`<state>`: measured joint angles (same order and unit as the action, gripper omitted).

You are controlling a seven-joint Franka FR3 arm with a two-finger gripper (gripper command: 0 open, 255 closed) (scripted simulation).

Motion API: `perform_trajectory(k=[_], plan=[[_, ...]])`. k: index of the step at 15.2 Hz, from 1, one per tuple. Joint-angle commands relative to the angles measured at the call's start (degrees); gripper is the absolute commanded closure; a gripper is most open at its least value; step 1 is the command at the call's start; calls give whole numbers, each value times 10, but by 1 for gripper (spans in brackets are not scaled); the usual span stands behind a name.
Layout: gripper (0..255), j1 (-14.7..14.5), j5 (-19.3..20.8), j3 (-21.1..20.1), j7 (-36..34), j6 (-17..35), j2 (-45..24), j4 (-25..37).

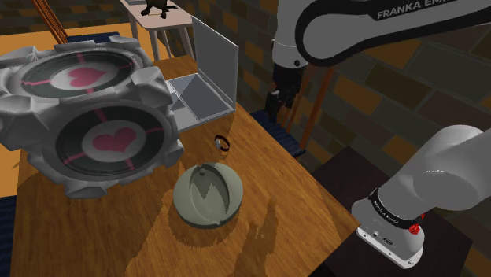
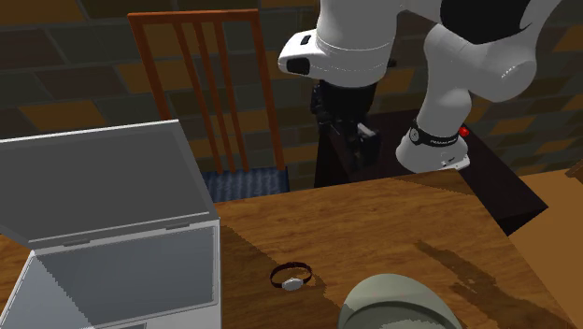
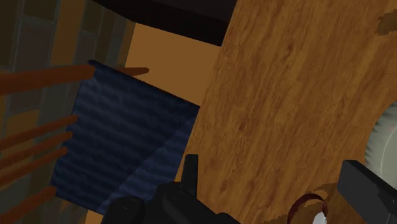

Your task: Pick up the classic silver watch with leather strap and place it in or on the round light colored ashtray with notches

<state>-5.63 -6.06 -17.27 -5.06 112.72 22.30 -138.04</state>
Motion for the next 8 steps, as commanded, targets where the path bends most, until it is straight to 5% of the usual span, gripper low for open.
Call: perform_trajectory(k=[1, 8], plan=[[0, -3, 2, -17, -18, 32, -39, 12], [0, -13, 43, -65, -95, 116, -184, 81]])
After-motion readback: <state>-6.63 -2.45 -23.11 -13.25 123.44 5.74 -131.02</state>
